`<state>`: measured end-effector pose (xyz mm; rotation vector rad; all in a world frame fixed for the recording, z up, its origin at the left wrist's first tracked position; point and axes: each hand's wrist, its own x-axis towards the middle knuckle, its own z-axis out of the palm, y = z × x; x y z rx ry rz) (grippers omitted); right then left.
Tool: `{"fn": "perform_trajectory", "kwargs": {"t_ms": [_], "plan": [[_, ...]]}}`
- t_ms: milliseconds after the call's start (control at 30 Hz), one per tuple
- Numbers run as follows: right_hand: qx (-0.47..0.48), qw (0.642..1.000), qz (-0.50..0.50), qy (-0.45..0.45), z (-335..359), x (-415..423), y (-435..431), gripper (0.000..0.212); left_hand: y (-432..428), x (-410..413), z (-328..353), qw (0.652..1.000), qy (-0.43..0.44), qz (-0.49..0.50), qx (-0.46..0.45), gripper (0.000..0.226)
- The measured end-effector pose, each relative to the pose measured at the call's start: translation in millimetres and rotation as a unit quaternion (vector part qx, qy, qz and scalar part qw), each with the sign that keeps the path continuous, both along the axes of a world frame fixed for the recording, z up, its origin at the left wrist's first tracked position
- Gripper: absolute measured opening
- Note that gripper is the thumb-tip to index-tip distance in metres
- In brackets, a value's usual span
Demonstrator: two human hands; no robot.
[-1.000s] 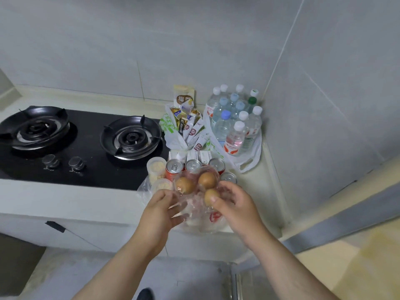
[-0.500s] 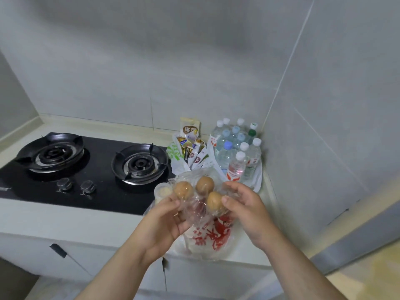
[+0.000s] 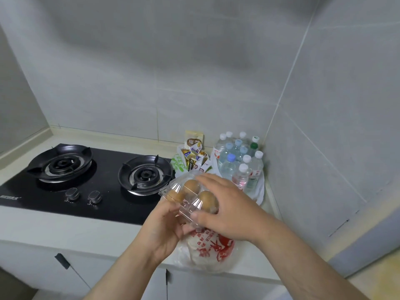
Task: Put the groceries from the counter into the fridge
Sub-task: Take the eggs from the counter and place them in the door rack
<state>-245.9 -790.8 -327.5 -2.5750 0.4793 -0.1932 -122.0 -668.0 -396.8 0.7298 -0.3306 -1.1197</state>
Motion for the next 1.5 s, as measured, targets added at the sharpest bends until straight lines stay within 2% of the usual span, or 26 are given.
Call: {"fn": "perform_trajectory", "kwargs": {"t_ms": [67, 133, 333, 467, 567, 800, 1000, 1233, 1333, 1400, 1500], "plan": [[-0.042, 0.999, 0.019, 0.01, 1, 6, 3, 0.085, 0, -1, 4, 1.0, -0.016, 0.015, 0.011, 0.054], [-0.062, 0.998, 0.019, 0.011, 4, 10, 4, 0.083, -1, -2, 10, 0.999, -0.031, 0.03, 0.023, 0.053], [-0.102, 0.994, 0.022, -0.015, 17, 15, 5, 0.062, -2, -2, 20, 0.996, -0.051, 0.058, 0.038, 0.058], [-0.124, 0.992, 0.028, 0.016, 17, 17, 4, 0.072, -3, -3, 20, 0.994, -0.055, 0.071, 0.06, 0.06], [-0.139, 0.989, 0.031, 0.041, 19, 17, 3, 0.083, -6, -4, 21, 0.992, -0.069, 0.077, 0.066, 0.048], [-0.163, 0.985, 0.03, 0.042, 22, 22, -2, 0.079, -18, -7, 25, 0.99, -0.065, 0.093, 0.084, 0.047], [-0.198, 0.978, 0.028, 0.053, 22, 24, -5, 0.075, -25, -1, 24, 0.99, -0.072, 0.083, 0.084, 0.065], [-0.207, 0.977, 0.018, 0.052, 17, 26, -12, 0.076, -31, 4, 18, 0.992, -0.071, 0.077, 0.076, 0.06], [-0.174, 0.984, 0.019, 0.034, 15, 26, -16, 0.074, -34, 6, 16, 0.992, -0.082, 0.075, 0.065, 0.062], [-0.101, 0.995, -0.004, 0.012, 15, 27, -22, 0.072, -34, 8, 14, 0.991, -0.095, 0.08, 0.058, 0.067], [0.006, 0.998, -0.065, -0.002, 15, 31, -33, 0.086, -35, 6, 12, 0.989, -0.105, 0.092, 0.039, 0.064]]}}
